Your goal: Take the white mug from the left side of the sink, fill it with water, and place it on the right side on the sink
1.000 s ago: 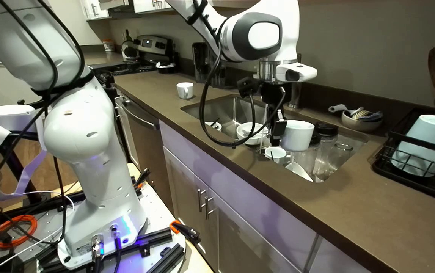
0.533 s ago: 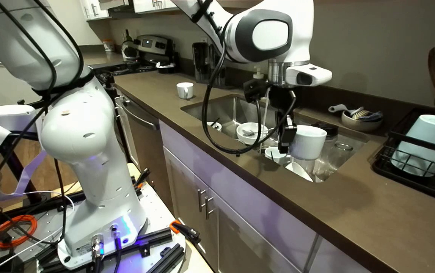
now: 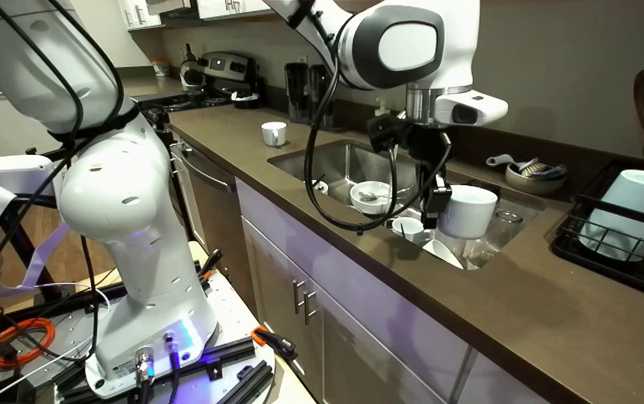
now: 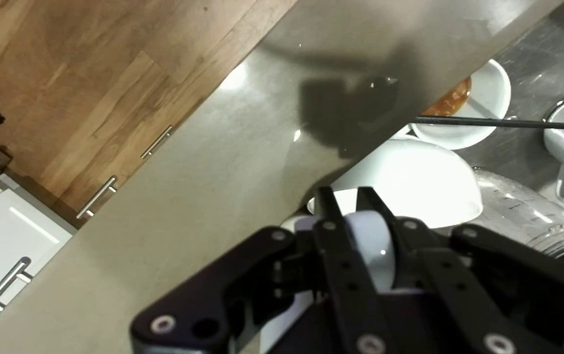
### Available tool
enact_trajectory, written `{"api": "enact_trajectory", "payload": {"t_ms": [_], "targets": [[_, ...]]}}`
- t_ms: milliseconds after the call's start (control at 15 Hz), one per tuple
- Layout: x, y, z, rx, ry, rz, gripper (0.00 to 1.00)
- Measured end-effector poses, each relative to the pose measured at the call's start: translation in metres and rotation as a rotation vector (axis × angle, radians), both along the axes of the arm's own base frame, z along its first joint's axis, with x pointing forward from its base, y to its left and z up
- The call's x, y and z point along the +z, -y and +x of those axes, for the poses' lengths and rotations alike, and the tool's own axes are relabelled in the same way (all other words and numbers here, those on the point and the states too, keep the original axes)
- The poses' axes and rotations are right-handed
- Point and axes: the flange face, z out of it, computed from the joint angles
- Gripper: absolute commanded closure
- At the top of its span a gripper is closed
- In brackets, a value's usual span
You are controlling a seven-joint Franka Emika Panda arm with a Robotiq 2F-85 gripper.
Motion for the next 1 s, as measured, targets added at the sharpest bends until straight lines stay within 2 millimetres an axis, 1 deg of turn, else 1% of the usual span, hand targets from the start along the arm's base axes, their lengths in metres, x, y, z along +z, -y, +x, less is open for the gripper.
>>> {"api": "enact_trajectory", "payload": {"t_ms": [133, 200, 400, 533, 667, 867, 933, 1000], "targets": [[0.000, 0.000, 0.000, 0.000, 0.000, 0.000, 0.84], [0.000, 0.000, 0.000, 0.000, 0.000, 0.000, 0.94], [-0.004, 0.000, -0.001, -0.001, -0.009, 0.004, 0.93], [-0.008, 0.005, -0.003, -0.012, -0.018, 0.008, 0.93], [-0.010, 0.015, -0.009, -0.032, -0.020, 0.012, 0.93], [-0.005, 0.038, -0.020, -0.061, -0.008, 0.019, 0.93], [-0.002, 0.046, -0.024, -0.067, 0.001, 0.025, 0.84], [0.000, 0.053, -0.028, -0.071, 0.011, 0.032, 0.84]]}}
